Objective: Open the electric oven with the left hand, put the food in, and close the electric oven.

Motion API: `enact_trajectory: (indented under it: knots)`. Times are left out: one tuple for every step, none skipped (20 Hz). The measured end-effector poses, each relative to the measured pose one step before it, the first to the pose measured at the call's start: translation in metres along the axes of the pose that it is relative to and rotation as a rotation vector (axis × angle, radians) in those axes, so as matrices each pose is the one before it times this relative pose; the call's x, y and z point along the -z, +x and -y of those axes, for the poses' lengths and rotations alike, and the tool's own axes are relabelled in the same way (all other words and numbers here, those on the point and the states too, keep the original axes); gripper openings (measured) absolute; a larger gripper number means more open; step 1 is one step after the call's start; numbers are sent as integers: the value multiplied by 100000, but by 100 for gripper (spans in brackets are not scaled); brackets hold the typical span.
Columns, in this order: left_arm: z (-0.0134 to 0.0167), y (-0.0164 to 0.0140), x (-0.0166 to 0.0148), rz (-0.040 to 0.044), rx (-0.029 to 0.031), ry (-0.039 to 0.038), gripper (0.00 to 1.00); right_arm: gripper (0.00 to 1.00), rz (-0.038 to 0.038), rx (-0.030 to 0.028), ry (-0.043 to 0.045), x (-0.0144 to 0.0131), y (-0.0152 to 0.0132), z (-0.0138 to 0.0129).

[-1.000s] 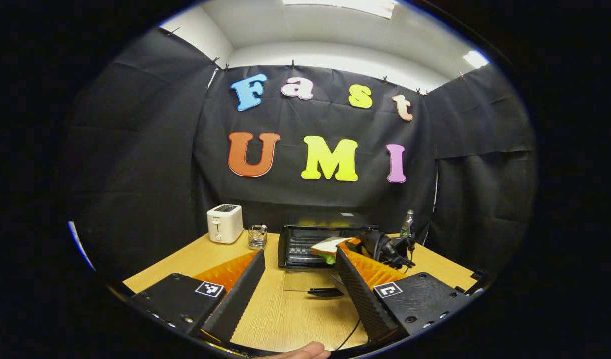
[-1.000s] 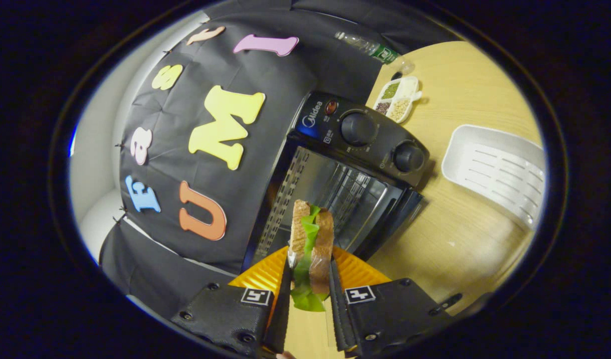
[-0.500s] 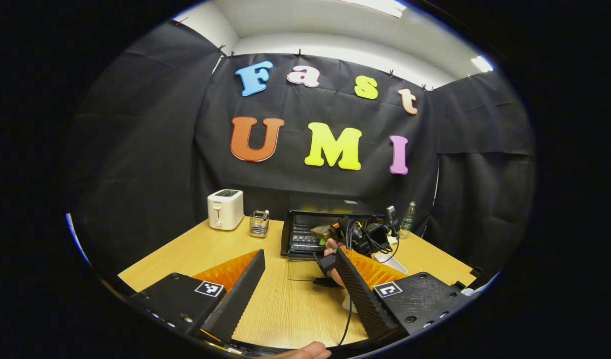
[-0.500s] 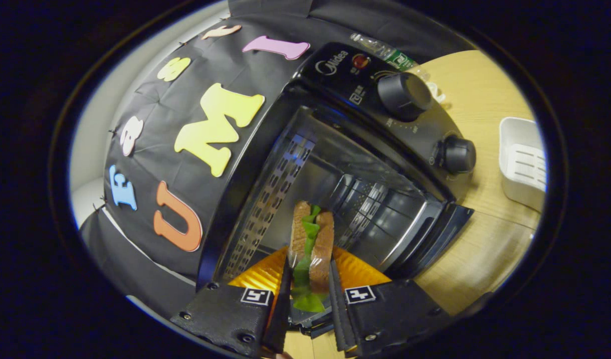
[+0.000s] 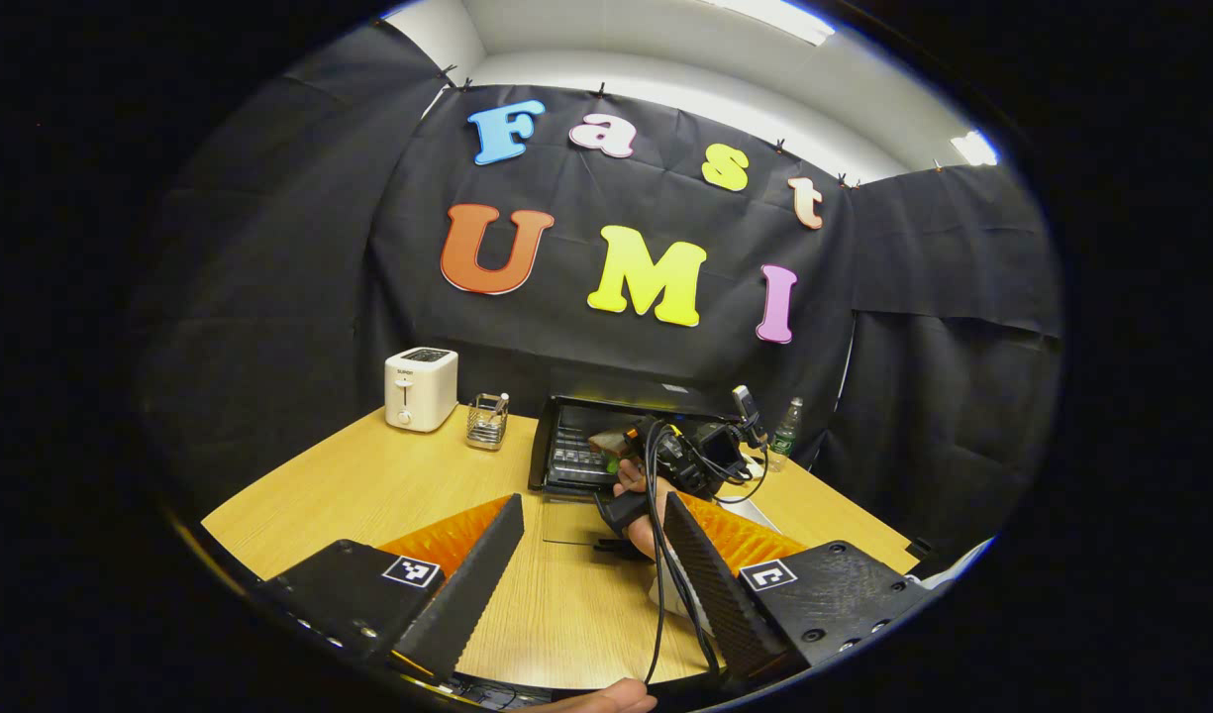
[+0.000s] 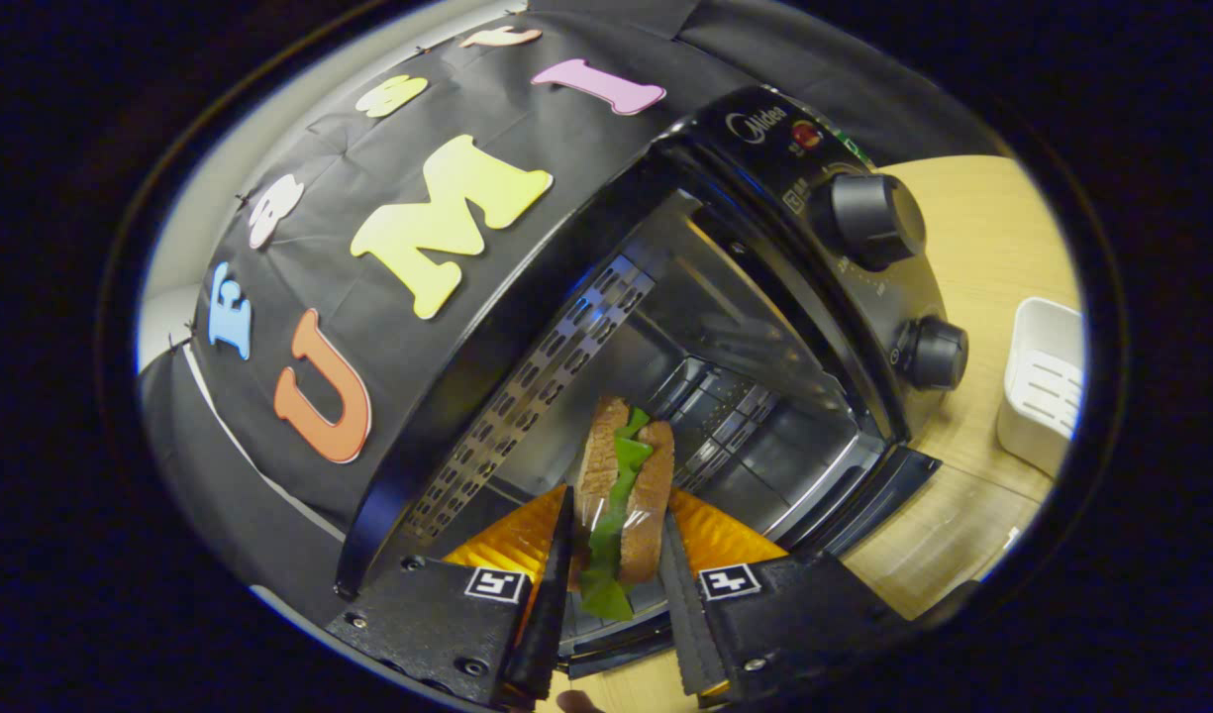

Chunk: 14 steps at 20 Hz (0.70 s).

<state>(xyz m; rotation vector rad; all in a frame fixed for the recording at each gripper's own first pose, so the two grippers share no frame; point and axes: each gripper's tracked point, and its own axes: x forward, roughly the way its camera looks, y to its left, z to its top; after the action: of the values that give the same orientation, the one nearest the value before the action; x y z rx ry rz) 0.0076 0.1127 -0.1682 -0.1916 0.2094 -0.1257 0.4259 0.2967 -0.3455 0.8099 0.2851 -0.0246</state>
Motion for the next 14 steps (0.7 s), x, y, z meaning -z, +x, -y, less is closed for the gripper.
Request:
enact_trajectory:
  knots:
    - [-279,-140,-66,364,-1424,1590,94,46,-1916,1818,-2600,59,1,429]
    - [-256,87,-1,175,-1269,1395,94,55,-3807,2194,-4822,564,56,435]
    - [18,-54,-69,151,-438,804,94,63,-3976,900,-6129,503,-9,220]
    - [302,-75,84,-20,367,88,94,72,-533,1342,-5462,-99,57,187]
    - [278,0,-8,28,461,-254,94,80,-788,2310,-5476,199,-50,-369]
    - [189,64,33,-83,430,-56,94,84,202,1103,-3621,-167,-279,49]
    - [141,-24,32,-34,244,56,94,87,493,524,-2620,-206,-140,309]
    - [89,-84,67,-95,172,23,94,87,-103,534,-3569,-159,-136,106]
    - [75,81,67,-355,149,76,94,89,-1336,1735,-5124,118,-59,156]
    - [-14,-119,134,-374,-143,201,94,92,-1318,632,-4227,-4,-71,198]
    - [21,94,-36,-181,-456,352,94,96,-1326,-269,-3773,285,-6,-138]
    - [-86,-80,266,-282,-473,349,94,96,-1533,753,-3722,126,31,108]
    - [102,56,41,-402,-163,197,94,96,-2048,-264,-3846,105,-170,-5]
    - [57,-169,40,-270,-80,117,94,97,-349,-448,-2877,-182,-352,-177]
